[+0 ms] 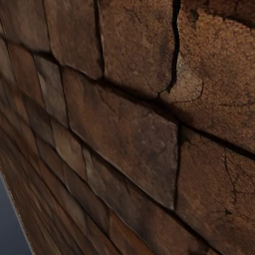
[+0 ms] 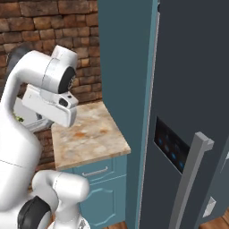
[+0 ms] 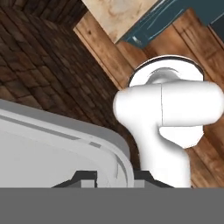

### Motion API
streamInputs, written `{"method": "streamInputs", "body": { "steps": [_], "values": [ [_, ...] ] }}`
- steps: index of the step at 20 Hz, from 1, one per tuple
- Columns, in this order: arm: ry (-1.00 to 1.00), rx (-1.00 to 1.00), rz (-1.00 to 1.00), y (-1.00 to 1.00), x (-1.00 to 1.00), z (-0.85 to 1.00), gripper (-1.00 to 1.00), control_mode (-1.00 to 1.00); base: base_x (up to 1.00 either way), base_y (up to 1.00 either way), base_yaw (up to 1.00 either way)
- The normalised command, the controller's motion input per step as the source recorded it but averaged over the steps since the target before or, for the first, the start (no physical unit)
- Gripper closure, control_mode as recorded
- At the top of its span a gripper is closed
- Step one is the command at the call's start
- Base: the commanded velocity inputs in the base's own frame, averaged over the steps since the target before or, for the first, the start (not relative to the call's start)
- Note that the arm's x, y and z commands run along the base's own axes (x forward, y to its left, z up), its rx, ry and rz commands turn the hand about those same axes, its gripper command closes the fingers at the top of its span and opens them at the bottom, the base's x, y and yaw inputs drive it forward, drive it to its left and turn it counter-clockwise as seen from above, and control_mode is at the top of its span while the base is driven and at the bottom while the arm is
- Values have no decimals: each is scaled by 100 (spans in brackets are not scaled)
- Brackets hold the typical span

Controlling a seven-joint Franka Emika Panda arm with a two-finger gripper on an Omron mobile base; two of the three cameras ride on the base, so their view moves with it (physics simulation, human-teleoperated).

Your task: Take the avocado and broccoli out of the freezer and place them in the tupperware container on the counter. Then put the tupperware containing the vegetables back in the freezer.

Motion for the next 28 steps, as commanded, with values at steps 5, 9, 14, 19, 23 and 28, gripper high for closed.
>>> {"method": "streamInputs", "body": {
  "steps": [5,9,14,19,23,28],
  "values": [
    [3,0,0,-2,-56,45,100,-100,0,0,0],
    [-3,0,-1,-5,-39,17,100,-100,0,0,0],
    [0,0,0,0,0,0,100,100,-97,-30,-5],
    [0,0,0,0,0,0,100,100,-100,-50,-7],
    [0,0,0,0,0,0,100,100,-87,-52,-6],
    [0,0,0,0,0,0,100,100,-6,-92,17]
  ]
}}
